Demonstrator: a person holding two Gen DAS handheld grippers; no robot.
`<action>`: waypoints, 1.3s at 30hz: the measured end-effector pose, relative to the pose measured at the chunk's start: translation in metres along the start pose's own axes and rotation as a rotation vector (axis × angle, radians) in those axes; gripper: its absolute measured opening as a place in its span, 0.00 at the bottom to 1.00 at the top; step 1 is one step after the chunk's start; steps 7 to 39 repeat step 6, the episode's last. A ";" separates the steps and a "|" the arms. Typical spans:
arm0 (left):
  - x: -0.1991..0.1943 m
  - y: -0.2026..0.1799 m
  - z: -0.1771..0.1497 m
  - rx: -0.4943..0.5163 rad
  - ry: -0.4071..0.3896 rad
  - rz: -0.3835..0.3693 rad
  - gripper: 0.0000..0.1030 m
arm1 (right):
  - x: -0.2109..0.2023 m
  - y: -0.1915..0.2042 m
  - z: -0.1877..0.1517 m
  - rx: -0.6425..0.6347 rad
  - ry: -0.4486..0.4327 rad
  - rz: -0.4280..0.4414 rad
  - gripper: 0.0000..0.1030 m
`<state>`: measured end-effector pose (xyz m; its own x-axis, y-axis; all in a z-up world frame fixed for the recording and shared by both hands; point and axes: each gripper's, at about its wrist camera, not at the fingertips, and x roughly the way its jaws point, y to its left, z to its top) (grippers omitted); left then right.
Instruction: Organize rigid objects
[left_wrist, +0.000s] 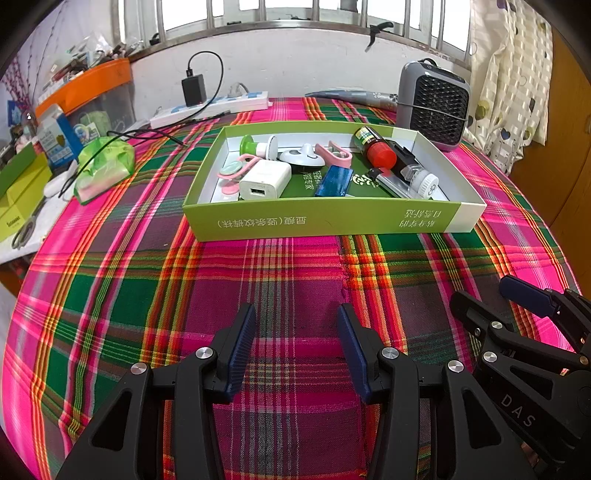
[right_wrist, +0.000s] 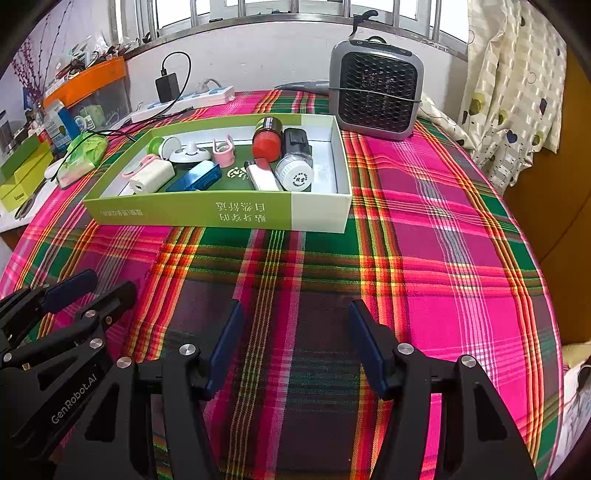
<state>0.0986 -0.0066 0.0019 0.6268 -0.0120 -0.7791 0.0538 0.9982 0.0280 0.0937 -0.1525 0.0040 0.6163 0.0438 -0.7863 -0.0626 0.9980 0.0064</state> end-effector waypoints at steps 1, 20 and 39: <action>0.000 0.000 0.000 0.000 0.000 0.000 0.44 | 0.000 0.000 0.000 0.000 0.000 0.000 0.58; 0.000 0.000 0.000 0.000 0.000 0.000 0.44 | 0.000 0.000 0.000 0.000 0.000 0.000 0.58; 0.000 0.000 0.000 0.000 0.000 0.000 0.44 | 0.000 0.000 0.000 0.000 0.000 0.000 0.58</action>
